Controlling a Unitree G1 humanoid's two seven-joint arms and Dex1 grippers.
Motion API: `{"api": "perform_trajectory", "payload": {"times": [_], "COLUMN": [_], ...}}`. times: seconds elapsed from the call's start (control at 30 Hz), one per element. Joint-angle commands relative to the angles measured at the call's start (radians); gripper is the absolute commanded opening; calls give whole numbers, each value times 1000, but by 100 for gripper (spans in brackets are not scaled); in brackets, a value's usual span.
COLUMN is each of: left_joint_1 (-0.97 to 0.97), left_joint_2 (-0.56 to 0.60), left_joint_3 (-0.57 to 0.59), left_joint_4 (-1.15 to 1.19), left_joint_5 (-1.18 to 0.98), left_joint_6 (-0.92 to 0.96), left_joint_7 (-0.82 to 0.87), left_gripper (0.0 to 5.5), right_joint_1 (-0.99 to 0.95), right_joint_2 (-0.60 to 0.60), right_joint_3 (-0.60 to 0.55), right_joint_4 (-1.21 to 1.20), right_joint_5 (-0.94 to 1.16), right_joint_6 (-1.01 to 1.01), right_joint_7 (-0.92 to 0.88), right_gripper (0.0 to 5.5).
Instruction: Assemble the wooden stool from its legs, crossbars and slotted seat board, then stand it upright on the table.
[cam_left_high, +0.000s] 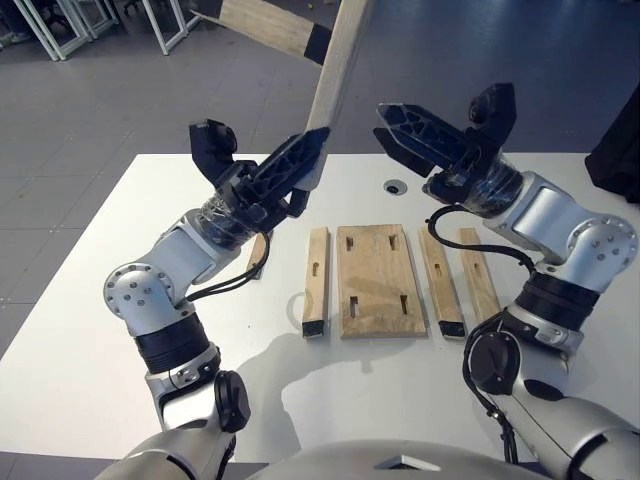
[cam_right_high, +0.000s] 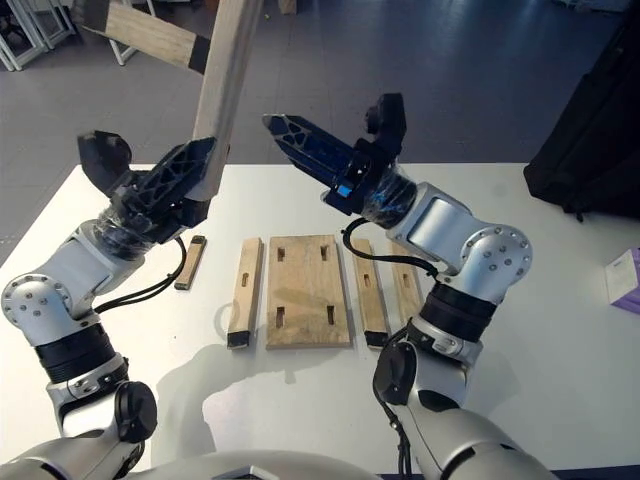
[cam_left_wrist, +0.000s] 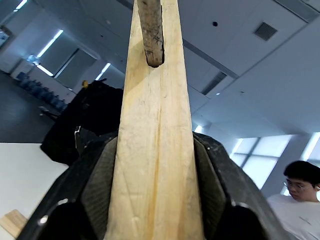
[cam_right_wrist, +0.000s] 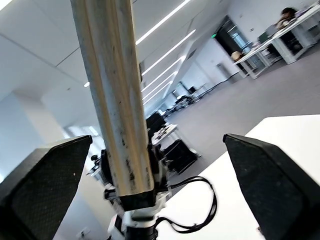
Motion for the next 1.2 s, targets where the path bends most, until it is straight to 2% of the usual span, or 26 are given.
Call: {"api": "perform_trajectory", "payload": {"times": [0.03, 0.27, 0.5, 0.67, 0.77, 0.87, 0.9, 1.07, 1.2], "left_joint_1": [43, 101, 123, 152, 162, 172, 169, 164, 140], "left_joint_2": [38, 93, 158, 175, 180, 192, 195, 247, 321], "left_joint_3": [-71, -164, -186, -201, -212, -226, -224, -161, -9], "left_joint_4": [-13, -38, -19, -36, -47, -70, -71, -47, 33], "left_joint_5": [-18, 6, 20, 34, 38, 52, 37, -50, -126], "left_joint_6": [-12, -35, -61, -75, -89, -106, -107, -131, -203], "left_joint_7": [-16, -47, -72, -84, -86, -99, -98, -102, -41], "left_gripper": [204, 204, 204, 203, 203, 203, 241, 330, 401], "right_joint_1": [-16, -43, -18, -25, -32, -32, -31, -19, 10], "right_joint_2": [-63, -175, -304, -346, -359, -368, -373, -409, -452], "right_joint_3": [88, 239, 350, 388, 396, 403, 407, 412, 397], "right_joint_4": [15, 71, 67, 66, 75, 79, 81, 101, 105], "right_joint_5": [163, 378, 534, 549, 549, 549, 549, 522, 488], "right_joint_6": [-1, -98, -166, -190, -199, -204, -208, -217, -218], "right_joint_7": [-78, -165, -175, -130, -119, -115, -118, -111, -85], "right_gripper": [484, 484, 358, 253, 217, 216, 215, 206, 204]}}
